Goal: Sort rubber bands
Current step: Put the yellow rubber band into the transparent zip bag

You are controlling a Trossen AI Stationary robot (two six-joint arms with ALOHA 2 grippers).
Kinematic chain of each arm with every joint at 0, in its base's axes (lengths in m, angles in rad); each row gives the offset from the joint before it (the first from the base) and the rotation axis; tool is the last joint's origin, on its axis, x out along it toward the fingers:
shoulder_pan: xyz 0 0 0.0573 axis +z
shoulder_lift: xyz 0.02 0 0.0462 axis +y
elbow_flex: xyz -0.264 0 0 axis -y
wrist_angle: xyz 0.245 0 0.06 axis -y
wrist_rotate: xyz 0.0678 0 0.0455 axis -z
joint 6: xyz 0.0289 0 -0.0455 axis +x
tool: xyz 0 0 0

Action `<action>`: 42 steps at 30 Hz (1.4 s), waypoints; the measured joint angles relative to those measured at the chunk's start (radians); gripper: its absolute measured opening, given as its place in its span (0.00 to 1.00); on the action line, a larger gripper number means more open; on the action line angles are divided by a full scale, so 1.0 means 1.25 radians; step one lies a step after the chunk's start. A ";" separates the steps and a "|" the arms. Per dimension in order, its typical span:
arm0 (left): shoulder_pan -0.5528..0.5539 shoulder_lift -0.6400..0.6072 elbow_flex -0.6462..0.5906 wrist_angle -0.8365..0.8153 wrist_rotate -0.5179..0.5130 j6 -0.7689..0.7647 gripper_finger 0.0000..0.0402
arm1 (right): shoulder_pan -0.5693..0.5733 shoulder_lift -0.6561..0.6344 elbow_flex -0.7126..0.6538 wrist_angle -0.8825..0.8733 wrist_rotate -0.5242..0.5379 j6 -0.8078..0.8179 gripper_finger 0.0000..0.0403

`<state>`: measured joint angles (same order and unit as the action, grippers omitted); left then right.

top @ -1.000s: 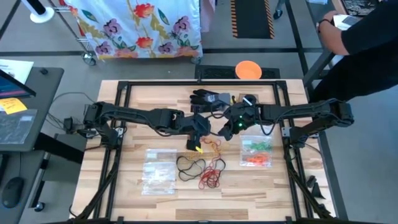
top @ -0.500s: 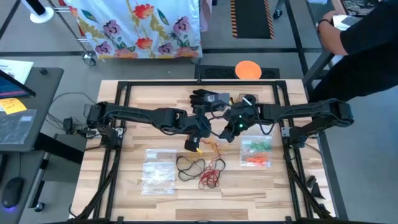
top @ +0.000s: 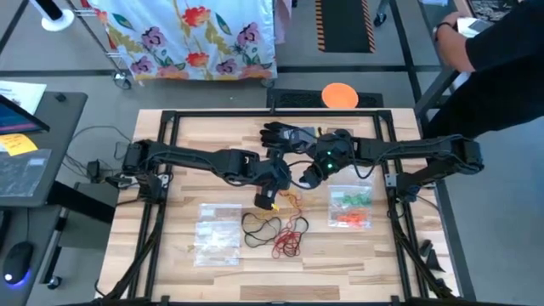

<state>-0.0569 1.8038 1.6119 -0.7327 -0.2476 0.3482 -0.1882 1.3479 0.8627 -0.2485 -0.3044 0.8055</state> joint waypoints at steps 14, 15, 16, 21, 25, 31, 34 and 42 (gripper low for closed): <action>0.009 0.000 0.060 -0.029 0.028 -0.025 0.01 | -0.021 0.176 0.000 0.068 -0.178 0.042 0.01; 0.009 0.000 0.060 -0.037 0.027 -0.025 0.02 | -0.026 0.186 0.003 0.080 -0.197 0.051 0.01; 0.009 0.000 0.060 -0.047 0.023 -0.025 0.04 | -0.030 0.196 0.006 0.086 -0.212 0.056 0.01; 0.011 0.014 0.059 -0.075 0.010 -0.046 0.12 | -0.032 0.217 0.032 0.089 -0.238 0.058 0.01; 0.010 0.025 0.059 -0.096 0.012 -0.087 0.19 | -0.028 0.198 0.045 0.088 -0.235 0.041 0.01; 0.004 0.016 0.066 -0.101 -0.035 -0.094 0.23 | -0.022 0.175 0.051 0.084 -0.218 -0.003 0.01; -0.008 0.010 0.098 -0.101 -0.100 -0.094 0.22 | -0.026 0.175 0.050 0.055 -0.217 -0.026 0.01; -0.021 -0.024 0.206 -0.159 -0.148 -0.093 0.20 | -0.046 0.150 0.049 0.002 -0.215 -0.063 0.01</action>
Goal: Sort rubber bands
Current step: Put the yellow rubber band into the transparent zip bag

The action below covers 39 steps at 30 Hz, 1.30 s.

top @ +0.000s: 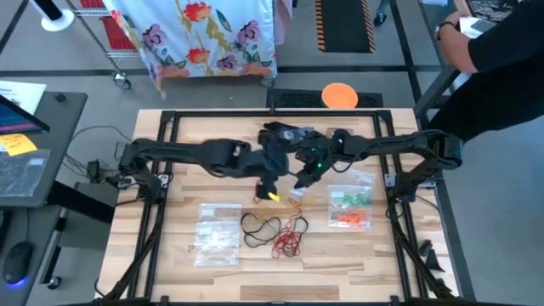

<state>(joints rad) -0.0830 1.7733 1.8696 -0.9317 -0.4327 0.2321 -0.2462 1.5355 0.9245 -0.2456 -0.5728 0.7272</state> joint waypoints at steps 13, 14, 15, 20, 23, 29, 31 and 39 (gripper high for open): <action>0.003 -0.258 -0.151 0.018 0.147 -0.168 0.20 | 0.132 -0.308 0.000 -0.091 0.396 -0.191 0.01; 0.000 -0.269 -0.185 0.044 0.178 -0.178 0.20 | 0.150 -0.321 0.000 -0.093 0.416 -0.208 0.01; -0.003 -0.280 -0.220 0.071 0.196 -0.183 0.20 | 0.168 -0.328 0.000 -0.094 0.425 -0.222 0.01; -0.016 -0.302 -0.366 0.191 0.219 -0.191 0.20 | 0.246 -0.314 0.000 -0.086 0.428 -0.267 0.01; -0.016 -0.301 -0.404 0.211 0.219 -0.206 0.20 | 0.266 -0.276 0.000 -0.027 0.422 -0.246 0.01; -0.016 -0.302 -0.404 0.230 0.219 -0.201 0.20 | 0.177 -0.252 -0.001 -0.136 0.399 -0.091 0.01; -0.016 -0.304 -0.401 0.252 0.225 -0.195 0.20 | 0.171 -0.233 0.001 -0.158 0.385 -0.126 0.01; -0.013 -0.306 -0.401 0.267 0.238 -0.190 0.20 | 0.115 -0.195 0.000 -0.187 0.394 -0.130 0.01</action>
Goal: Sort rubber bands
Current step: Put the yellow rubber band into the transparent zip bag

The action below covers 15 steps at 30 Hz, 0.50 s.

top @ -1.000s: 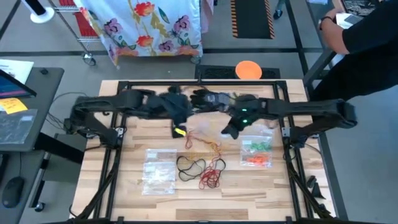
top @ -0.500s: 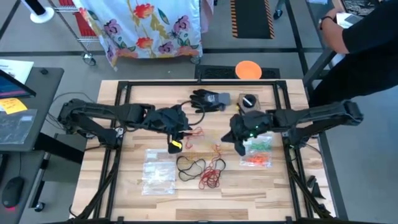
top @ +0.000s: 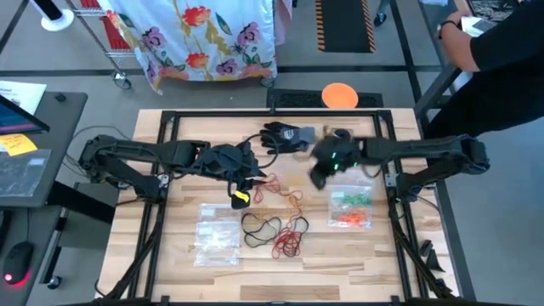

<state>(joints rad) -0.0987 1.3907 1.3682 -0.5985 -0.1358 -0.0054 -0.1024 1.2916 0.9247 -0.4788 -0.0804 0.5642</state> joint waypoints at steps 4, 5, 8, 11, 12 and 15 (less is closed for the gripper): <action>0.003 0.000 0.000 -0.001 0.001 0.001 0.20 | -0.002 0.006 0.001 0.001 -0.022 0.030 0.01; 0.001 0.000 0.000 -0.005 0.001 -0.003 0.20 | -0.003 0.007 0.002 0.000 -0.021 0.022 0.01; -0.002 0.000 0.000 -0.009 -0.003 -0.013 0.20 | 0.007 0.019 -0.001 -0.001 -0.026 0.034 0.01; -0.005 0.000 0.000 -0.010 0.001 -0.015 0.20 | 0.013 0.016 0.000 0.000 -0.049 0.042 0.01; -0.005 0.000 0.000 -0.012 0.002 -0.021 0.20 | 0.013 0.016 0.000 0.002 -0.046 0.042 0.01; -0.009 0.003 0.000 -0.026 0.043 -0.036 0.20 | 0.017 0.016 0.000 -0.015 -0.044 0.048 0.01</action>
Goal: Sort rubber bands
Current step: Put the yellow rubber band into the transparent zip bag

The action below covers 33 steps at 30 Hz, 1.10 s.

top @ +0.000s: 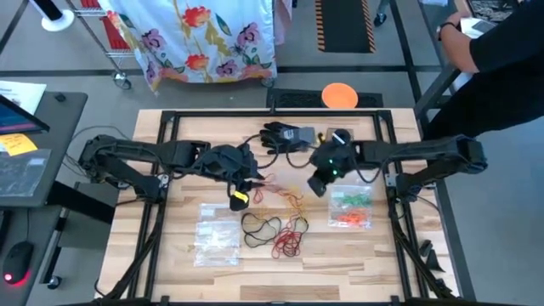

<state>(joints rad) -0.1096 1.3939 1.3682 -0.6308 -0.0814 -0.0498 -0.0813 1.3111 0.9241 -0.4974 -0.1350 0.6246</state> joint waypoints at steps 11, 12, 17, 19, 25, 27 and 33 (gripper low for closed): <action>-0.063 0.198 -0.070 0.148 0.010 0.091 0.20 | -0.032 -0.101 0.000 -0.031 0.140 0.043 0.01; -0.064 0.228 -0.070 0.181 0.010 0.100 0.20 | -0.030 -0.107 0.000 -0.033 0.151 0.046 0.01; -0.054 0.360 -0.071 0.319 0.009 0.105 0.20 | -0.021 -0.128 0.000 -0.053 0.169 0.047 0.01; -0.047 0.403 -0.071 0.338 0.009 0.100 0.20 | -0.021 -0.136 0.000 -0.087 0.167 0.047 0.01; -0.028 0.477 -0.071 0.387 -0.148 0.034 0.20 | -0.022 -0.145 0.000 -0.156 0.169 0.045 0.01; -0.022 0.487 -0.071 0.406 -0.188 0.027 0.20 | -0.022 -0.144 0.000 -0.161 0.168 0.045 0.01; 0.004 0.484 -0.071 0.413 -0.188 -0.019 0.20 | -0.022 -0.143 0.000 -0.162 0.168 0.045 0.01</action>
<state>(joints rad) -0.1041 1.9990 1.2797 -0.1147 -0.3163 -0.0737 -0.1089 1.1324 0.9245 -0.7000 0.0755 0.6807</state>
